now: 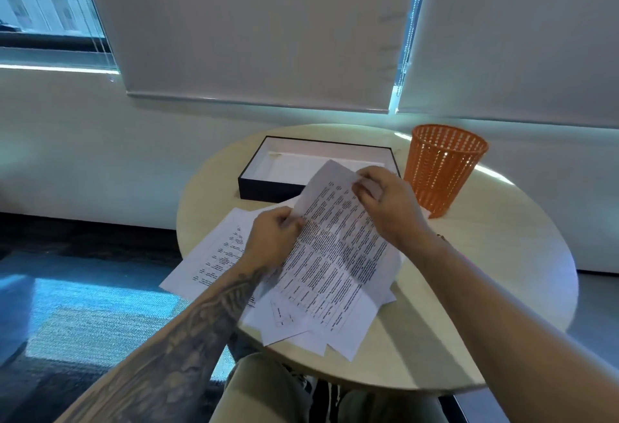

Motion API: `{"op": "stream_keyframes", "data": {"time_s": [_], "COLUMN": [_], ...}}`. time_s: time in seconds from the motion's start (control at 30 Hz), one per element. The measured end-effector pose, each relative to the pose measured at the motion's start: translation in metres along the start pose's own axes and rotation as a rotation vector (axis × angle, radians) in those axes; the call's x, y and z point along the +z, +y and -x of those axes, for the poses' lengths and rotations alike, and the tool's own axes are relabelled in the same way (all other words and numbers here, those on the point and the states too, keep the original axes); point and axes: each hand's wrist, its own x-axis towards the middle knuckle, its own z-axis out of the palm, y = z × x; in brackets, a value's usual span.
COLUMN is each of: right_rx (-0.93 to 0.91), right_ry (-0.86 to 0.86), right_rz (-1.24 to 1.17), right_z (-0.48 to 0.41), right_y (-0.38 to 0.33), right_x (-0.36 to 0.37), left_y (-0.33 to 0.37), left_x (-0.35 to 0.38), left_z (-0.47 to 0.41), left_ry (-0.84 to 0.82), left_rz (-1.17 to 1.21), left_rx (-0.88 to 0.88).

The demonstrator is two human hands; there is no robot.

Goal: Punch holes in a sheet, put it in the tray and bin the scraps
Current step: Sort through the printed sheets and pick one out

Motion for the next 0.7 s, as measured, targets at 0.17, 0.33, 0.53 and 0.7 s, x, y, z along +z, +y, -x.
{"op": "stream_keyframes", "data": {"time_s": [0.17,0.33,0.53,0.7], "right_rx": [0.012,0.266,0.533,0.558], "right_ry": [0.007,0.021,-0.235,-0.286], "right_rz": [0.19,0.024,-0.023,0.027], "right_z": [-0.005,0.008,0.013,0.002], "right_y": [0.001,0.03,0.043,0.043], "right_x": [-0.002,0.012,0.049,0.071], "left_y": [-0.006,-0.029,-0.04,-0.041], "left_x": [-0.03,-0.054,-0.059,-0.059], "left_z": [-0.009,-0.009,-0.006,-0.007], "left_ry": [0.153,0.366,0.478,0.488], "left_rz": [0.022,0.225,0.35,0.364], "left_rx": [0.007,-0.133,-0.21,-0.21]}}
